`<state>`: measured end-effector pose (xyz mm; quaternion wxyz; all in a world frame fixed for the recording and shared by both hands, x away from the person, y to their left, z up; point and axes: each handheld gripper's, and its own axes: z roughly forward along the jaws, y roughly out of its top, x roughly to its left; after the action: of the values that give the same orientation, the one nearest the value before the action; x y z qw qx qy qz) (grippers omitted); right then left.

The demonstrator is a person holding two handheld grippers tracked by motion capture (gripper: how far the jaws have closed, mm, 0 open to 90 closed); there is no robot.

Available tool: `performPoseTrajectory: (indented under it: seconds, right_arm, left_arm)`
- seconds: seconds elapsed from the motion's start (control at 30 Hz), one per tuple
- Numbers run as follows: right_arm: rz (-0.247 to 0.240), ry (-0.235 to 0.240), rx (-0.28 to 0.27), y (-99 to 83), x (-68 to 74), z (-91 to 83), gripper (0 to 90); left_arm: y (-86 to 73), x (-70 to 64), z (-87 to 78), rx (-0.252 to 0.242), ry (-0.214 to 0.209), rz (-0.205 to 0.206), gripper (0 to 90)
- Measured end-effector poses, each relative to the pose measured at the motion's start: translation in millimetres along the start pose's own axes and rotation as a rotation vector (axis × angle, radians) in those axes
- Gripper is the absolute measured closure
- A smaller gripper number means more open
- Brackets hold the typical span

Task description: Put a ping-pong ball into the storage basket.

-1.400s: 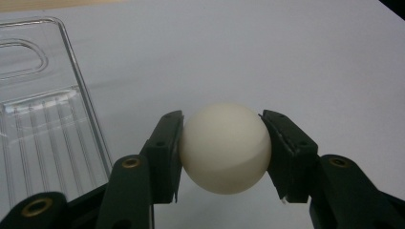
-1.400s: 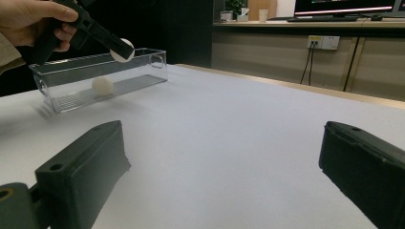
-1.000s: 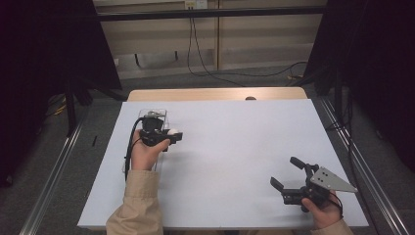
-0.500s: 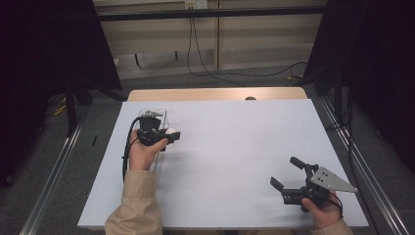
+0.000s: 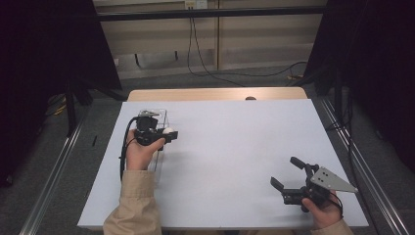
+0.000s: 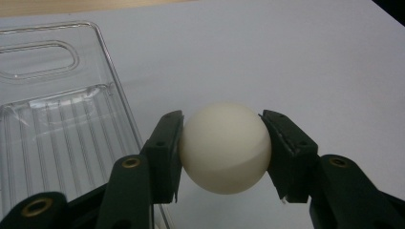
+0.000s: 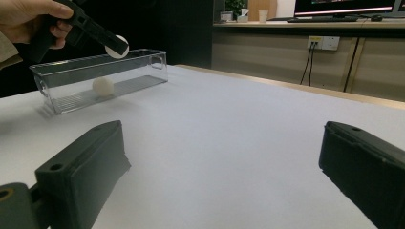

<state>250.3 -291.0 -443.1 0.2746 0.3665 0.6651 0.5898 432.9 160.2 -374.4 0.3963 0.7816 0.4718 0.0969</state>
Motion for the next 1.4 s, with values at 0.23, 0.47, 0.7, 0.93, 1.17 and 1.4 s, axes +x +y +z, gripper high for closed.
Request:
performPoseTrajectory:
  seconds: [0.23, 0.47, 0.7, 0.93, 1.17, 1.4]
  right_arm:
    - [0.0, 0.0, -0.001, 0.1, -0.1, 0.0, 1.4]
    - [-0.001, 0.001, 0.001, 0.0, 0.0, 0.2, 1.4]
    - [0.001, 0.001, 0.002, -0.1, 0.2, 0.3, 1.5]
    - [0.002, 0.001, 0.002, -0.1, 0.3, 0.3, 1.5]
    - [0.002, 0.002, 0.002, -0.1, 0.3, 0.4, 1.4]
    - [0.001, 0.001, 0.001, 0.0, 0.2, 0.4, 1.4]
  left_arm:
    - [-0.6, 3.2, -2.7, -0.006, 0.008, -0.009, 51.2]
    - [-1.3, 6.5, -4.2, -0.008, 0.017, -0.011, 51.1]
    - [-1.7, 8.9, -7.6, -0.022, 0.021, -0.021, 51.2]
    - [-2.2, 12.6, -12.1, -0.026, 0.026, -0.023, 51.2]
    - [-2.7, 14.4, -14.3, -0.033, 0.037, -0.021, 51.1]
    - [-3.6, 16.4, -16.4, -0.04, 0.049, -0.026, 51.2]
